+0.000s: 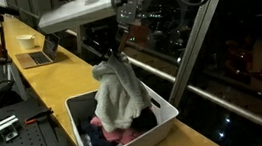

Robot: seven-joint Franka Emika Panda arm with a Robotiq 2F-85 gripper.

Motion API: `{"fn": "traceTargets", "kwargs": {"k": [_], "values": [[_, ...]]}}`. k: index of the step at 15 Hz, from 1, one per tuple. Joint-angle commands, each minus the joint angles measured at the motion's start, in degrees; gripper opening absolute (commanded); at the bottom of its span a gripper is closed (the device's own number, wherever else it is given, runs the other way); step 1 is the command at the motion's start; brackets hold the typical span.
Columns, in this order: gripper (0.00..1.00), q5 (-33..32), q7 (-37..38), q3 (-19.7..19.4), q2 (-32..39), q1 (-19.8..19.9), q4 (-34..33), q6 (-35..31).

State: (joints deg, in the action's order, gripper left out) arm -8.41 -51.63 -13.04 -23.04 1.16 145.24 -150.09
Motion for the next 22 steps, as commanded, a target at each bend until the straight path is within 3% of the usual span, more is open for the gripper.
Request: {"fn": "traceTargets", "kwargs": {"k": [1,4,5,6,8,11,15,18,21,22], "values": [[0.03,0.9,-1.2,0.1,4.7,-1.7,-2.0,-1.9],[0.03,1.5,-2.7,-0.4,8.6,-1.9,-4.9,-1.5],[0.37,2.1,-3.3,-0.5,10.1,-2.1,-6.0,-1.4],[0.38,2.9,-4.0,-0.3,11.6,-2.4,-7.0,-1.7],[0.51,6.4,-6.2,0.2,15.5,-3.3,-9.1,-2.7],[0.73,17.8,-11.7,2.1,24.0,-6.0,-11.9,-5.6],[0.99,26.3,-17.4,8.6,30.6,-2.4,-13.8,-6.0],[1.00,24.8,-16.9,10.9,29.6,1.2,-12.9,-5.7],[1.00,21.3,-14.0,10.4,27.0,2.8,-11.8,-5.9],[1.00,22.8,-14.8,11.4,29.9,2.9,-12.9,-6.3]]}}
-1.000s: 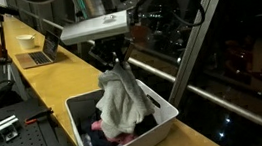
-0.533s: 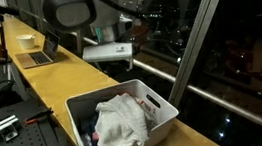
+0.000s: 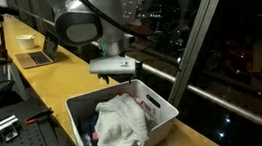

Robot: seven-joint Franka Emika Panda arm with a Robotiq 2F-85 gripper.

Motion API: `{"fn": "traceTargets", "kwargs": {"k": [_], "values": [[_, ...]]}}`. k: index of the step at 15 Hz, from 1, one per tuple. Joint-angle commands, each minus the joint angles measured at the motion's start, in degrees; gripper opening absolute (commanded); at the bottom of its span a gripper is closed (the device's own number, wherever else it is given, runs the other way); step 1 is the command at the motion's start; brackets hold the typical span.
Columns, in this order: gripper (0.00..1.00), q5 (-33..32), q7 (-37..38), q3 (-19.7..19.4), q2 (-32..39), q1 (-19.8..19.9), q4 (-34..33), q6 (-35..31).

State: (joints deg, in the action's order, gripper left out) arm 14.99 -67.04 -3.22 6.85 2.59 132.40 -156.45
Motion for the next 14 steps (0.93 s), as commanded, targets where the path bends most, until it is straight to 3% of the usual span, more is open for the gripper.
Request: {"fn": "traceTargets", "kwargs": {"k": [1,14], "values": [[1.00,-0.7,0.6,1.4,-0.5,1.8,0.0,0.2],[1.00,-0.7,0.6,2.0,0.1,1.9,0.1,0.2]]}}
